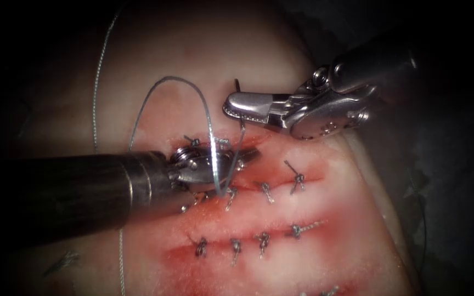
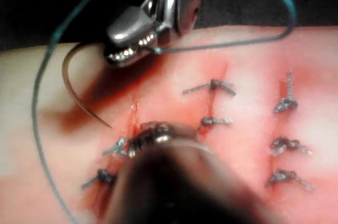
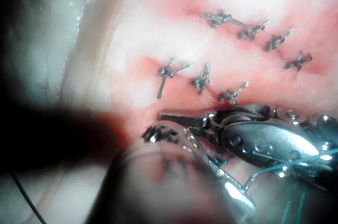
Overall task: Wound Closure
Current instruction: Insert the needle into the skin of the tissue using the right grasper
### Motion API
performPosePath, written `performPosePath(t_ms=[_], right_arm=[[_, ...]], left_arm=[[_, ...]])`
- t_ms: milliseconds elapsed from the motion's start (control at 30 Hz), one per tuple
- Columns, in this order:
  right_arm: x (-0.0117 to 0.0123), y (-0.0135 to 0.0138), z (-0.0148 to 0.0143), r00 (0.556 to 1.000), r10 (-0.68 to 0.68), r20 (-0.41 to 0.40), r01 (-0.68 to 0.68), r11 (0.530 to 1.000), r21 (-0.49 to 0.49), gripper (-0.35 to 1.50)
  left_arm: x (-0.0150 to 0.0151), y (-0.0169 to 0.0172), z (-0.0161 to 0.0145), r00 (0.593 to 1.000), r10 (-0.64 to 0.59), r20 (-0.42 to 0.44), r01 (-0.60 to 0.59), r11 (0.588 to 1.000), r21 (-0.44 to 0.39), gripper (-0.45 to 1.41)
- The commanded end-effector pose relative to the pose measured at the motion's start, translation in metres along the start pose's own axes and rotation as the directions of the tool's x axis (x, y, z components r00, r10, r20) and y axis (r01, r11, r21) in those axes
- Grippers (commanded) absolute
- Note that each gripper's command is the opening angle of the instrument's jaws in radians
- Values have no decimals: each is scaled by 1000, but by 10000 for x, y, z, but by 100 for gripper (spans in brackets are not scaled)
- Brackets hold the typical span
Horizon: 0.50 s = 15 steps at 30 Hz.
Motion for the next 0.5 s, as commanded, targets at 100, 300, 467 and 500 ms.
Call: performPosePath(t_ms=[100,300,467,500], right_arm=[[2,2,7,1000,2,0,-2,1000,3,-35],[-5,-15,15,1000,21,-5,-21,1000,2,-35],[-10,-13,15,1000,20,-3,-20,1000,2,-35],[-10,-13,15,1000,19,-3,-19,1000,2,-35]], left_arm=[[-5,-1,8,1000,1,4,-1,1000,0,-45],[-5,-1,8,1000,0,4,0,1000,-1,-45],[-5,-1,8,1000,0,4,0,1000,-1,-45],[-5,-1,8,1000,0,4,0,1000,-1,-45]])
